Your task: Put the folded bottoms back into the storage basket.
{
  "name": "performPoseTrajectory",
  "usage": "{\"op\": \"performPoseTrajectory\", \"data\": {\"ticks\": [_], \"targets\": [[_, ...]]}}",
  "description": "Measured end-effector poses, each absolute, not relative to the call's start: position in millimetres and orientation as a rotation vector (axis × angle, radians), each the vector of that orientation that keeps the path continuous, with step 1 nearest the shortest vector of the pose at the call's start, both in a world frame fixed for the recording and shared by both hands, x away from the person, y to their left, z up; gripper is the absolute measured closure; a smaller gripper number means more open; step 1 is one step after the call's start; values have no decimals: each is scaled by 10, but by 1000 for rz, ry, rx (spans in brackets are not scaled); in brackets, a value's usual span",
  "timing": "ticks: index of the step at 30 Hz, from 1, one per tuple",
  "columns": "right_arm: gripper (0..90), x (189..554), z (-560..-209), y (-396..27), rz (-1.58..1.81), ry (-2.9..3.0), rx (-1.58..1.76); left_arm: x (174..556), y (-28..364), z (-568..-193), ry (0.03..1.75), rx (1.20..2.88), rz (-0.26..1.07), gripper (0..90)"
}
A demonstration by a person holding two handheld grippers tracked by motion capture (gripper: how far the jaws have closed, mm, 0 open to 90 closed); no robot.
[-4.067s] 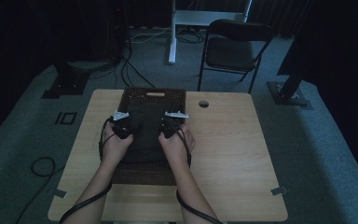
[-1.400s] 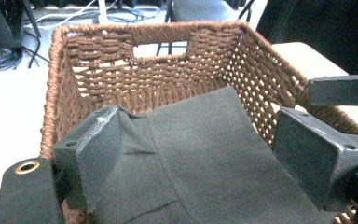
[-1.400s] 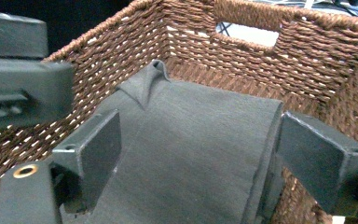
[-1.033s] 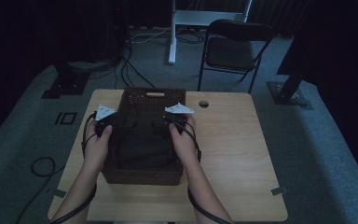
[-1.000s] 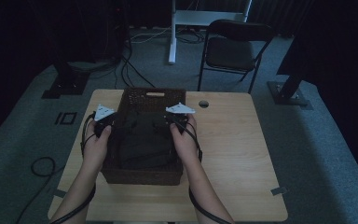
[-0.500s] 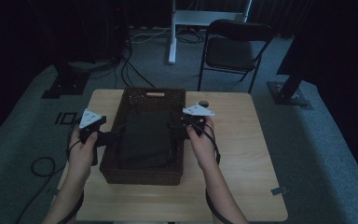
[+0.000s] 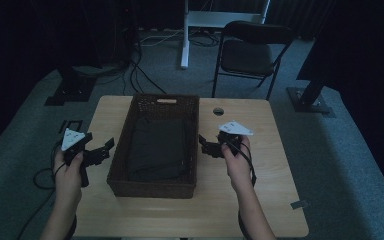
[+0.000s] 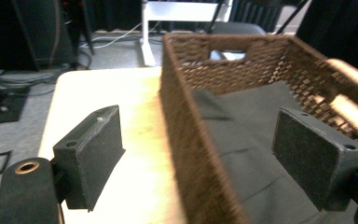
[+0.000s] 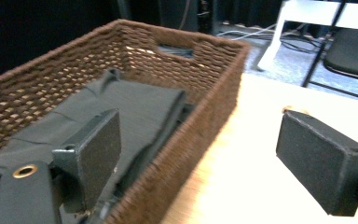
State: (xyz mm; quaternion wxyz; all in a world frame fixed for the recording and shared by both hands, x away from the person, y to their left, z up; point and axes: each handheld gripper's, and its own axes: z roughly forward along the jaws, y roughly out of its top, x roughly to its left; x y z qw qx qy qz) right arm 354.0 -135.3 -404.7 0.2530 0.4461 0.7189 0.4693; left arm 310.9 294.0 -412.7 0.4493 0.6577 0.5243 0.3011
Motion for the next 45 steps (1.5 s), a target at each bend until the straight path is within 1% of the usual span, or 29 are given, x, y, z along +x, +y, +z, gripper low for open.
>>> {"op": "performPoseTrajectory", "data": {"ticks": [16,33,45], "targets": [[138,3374,-4454,-1894,1182,1913,1313,2897,3262,-4534,1430,1583,732,164],[139,3251,-4928,-2348,1084,1884,1429,2745,3358,-4912,1507,1594,726,164],[138,3152,-5154,-2662,1052,1851,1511,2645,3425,-5183,1583,1592,730,164]]}}
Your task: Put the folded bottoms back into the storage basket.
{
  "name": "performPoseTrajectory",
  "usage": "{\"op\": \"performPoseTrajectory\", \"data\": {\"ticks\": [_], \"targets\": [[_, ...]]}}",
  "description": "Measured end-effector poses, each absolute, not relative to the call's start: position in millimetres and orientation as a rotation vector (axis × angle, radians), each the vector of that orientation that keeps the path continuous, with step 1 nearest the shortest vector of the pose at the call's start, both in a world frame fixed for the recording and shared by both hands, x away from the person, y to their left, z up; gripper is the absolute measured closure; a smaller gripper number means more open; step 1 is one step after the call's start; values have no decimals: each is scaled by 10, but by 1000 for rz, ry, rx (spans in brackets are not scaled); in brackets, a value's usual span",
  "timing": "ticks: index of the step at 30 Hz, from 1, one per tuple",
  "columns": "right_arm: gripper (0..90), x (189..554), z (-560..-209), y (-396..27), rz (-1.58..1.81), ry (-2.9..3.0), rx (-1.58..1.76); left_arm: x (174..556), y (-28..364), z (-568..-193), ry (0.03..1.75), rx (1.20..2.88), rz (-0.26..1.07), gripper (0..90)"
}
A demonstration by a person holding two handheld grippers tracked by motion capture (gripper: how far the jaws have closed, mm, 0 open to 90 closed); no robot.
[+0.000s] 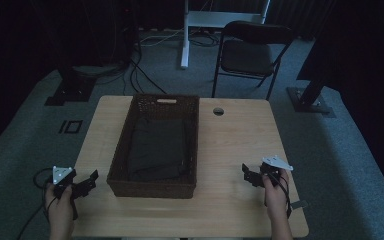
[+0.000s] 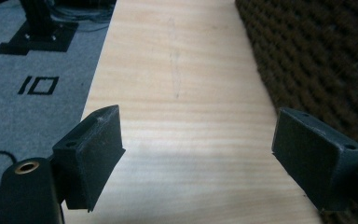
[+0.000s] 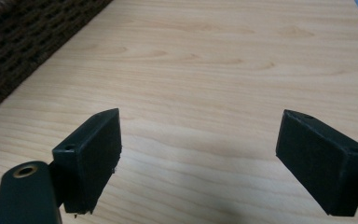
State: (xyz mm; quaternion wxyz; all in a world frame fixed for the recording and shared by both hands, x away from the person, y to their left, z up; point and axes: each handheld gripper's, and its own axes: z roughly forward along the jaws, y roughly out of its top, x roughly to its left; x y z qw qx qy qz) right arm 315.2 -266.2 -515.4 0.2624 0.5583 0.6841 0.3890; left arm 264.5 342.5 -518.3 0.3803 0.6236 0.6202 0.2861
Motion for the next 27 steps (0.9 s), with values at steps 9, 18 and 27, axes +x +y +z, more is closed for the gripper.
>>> {"op": "performPoseTrajectory", "data": {"ticks": [9,18,27], "targets": [[139,3080,-5291,-2863,1009,1847,1544,2594,3452,-5292,1626,1613,759,164],[138,2993,-5404,-3023,938,1841,1599,2574,3427,-5373,1654,1633,763,164],[139,2960,-5474,-3128,890,1836,1656,2576,3405,-5432,1716,1690,781,164]]}}
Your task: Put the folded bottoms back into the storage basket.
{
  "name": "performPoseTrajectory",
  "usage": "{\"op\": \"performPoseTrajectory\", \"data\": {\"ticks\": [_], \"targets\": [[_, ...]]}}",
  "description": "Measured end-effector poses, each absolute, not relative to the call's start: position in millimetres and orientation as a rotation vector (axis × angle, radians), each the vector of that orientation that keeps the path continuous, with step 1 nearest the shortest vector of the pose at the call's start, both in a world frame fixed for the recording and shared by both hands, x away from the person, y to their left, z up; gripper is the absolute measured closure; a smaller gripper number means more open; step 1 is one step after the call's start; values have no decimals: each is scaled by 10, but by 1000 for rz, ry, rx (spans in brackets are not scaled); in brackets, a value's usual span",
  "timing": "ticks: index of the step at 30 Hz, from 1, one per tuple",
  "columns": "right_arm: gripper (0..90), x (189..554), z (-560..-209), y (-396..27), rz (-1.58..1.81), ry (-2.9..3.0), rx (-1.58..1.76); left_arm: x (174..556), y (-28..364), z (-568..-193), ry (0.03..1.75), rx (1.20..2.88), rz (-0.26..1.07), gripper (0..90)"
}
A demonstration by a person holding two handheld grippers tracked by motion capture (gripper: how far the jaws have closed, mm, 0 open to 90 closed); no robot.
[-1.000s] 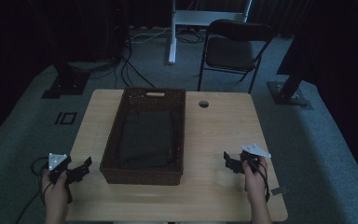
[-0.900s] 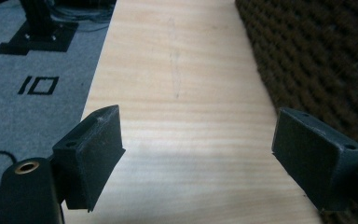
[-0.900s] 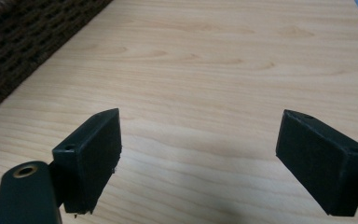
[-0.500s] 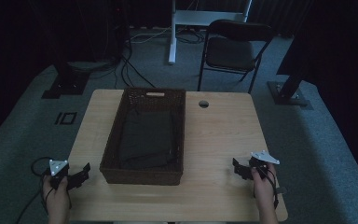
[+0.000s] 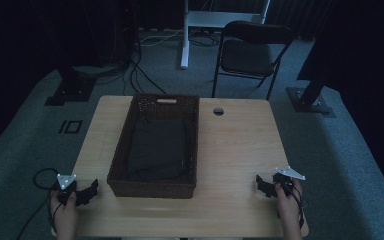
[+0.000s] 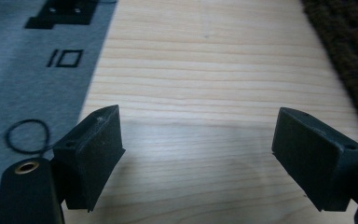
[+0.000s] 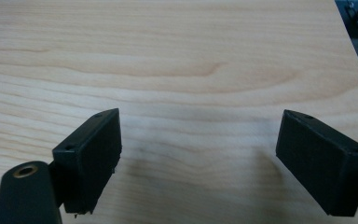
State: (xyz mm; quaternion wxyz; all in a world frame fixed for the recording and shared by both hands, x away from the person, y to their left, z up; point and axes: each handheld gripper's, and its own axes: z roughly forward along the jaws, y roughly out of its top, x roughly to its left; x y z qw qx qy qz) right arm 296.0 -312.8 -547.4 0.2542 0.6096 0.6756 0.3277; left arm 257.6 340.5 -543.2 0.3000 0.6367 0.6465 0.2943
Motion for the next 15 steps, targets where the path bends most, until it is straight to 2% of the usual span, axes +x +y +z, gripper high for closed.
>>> {"op": "performPoseTrajectory", "data": {"ticks": [5,15], "targets": [[140,2953,-5496,-3184,856,1826,1692,2587,3409,-5456,1790,1726,759,164],[137,2951,-5502,-3199,810,1860,1660,2634,3386,-5457,1820,1716,765,138]]}}
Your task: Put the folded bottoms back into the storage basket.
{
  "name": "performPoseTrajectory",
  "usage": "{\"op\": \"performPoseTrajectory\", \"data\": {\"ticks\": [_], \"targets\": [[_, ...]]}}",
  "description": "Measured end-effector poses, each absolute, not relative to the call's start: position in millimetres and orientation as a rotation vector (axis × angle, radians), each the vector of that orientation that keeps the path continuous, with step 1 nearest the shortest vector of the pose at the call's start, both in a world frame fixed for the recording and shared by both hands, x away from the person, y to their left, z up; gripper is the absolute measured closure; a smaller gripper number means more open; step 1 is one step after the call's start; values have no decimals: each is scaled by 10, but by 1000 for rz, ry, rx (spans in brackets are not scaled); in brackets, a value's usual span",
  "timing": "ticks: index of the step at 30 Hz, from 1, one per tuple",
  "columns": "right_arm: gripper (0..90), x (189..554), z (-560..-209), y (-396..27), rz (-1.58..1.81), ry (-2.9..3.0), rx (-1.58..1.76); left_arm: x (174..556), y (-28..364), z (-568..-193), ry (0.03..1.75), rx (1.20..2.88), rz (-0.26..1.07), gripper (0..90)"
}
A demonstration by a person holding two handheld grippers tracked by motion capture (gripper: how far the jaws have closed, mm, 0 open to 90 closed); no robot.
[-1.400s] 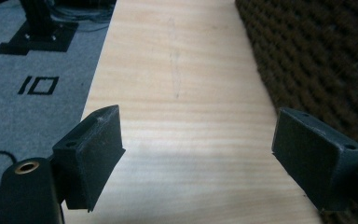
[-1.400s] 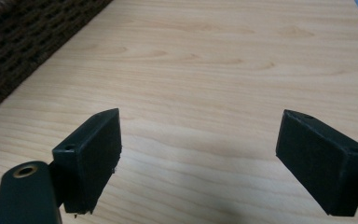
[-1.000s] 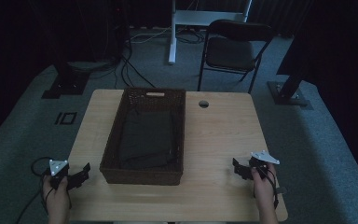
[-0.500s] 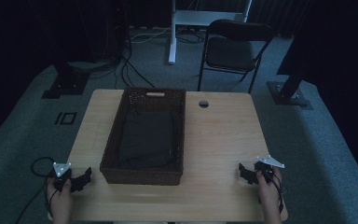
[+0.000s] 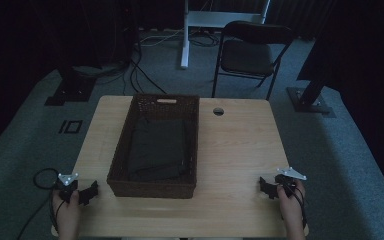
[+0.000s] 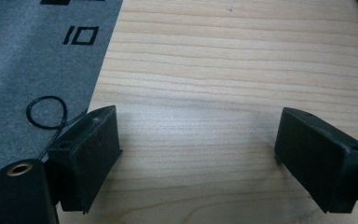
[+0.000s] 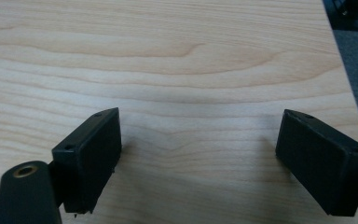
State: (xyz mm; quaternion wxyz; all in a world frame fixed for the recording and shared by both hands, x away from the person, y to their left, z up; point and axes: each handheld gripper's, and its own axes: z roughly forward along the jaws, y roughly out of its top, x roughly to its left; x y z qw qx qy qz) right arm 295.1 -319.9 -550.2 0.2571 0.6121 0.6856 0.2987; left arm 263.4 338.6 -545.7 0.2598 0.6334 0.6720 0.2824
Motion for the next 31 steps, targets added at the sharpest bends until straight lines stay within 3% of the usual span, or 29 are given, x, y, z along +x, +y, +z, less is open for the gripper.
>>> {"op": "performPoseTrajectory", "data": {"ticks": [9,31], "targets": [[122,2932,-5505,-3267,853,1964,1574,2695,3376,-5462,1811,1740,748,76],[107,2933,-5507,-3275,836,1936,1599,2695,3376,-5463,1811,1736,748,75]]}}
